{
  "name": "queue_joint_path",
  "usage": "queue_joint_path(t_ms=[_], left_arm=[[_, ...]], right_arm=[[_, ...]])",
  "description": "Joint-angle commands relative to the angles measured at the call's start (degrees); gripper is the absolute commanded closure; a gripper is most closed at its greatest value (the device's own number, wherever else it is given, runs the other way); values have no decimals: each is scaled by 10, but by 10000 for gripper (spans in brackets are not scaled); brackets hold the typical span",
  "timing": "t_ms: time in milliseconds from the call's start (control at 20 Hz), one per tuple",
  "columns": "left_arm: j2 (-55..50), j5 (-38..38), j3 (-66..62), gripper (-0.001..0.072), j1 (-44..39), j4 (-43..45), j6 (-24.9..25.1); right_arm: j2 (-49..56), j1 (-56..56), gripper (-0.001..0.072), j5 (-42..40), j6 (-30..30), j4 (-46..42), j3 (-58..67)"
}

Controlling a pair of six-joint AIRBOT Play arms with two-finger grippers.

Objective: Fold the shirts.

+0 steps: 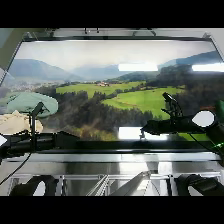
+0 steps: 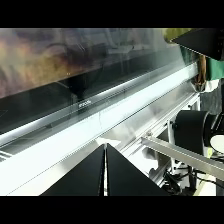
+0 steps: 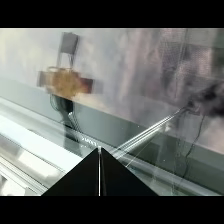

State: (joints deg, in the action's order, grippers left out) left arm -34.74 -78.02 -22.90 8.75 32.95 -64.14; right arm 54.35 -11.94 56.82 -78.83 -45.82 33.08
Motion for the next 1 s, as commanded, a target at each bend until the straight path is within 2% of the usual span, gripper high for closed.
queue_joint_path(t_ms=[0, 650, 950], left_arm=[[1, 0, 0, 687, 0, 0, 0], [0, 0, 0, 687, 0, 0, 0], [0, 103, -4, 689, 0, -7, 0]], right_arm=[[0, 0, 687, 0, 0, 0, 0], [0, 0, 687, 0, 0, 0, 0], [0, 0, 687, -7, 0, 0, 0]])
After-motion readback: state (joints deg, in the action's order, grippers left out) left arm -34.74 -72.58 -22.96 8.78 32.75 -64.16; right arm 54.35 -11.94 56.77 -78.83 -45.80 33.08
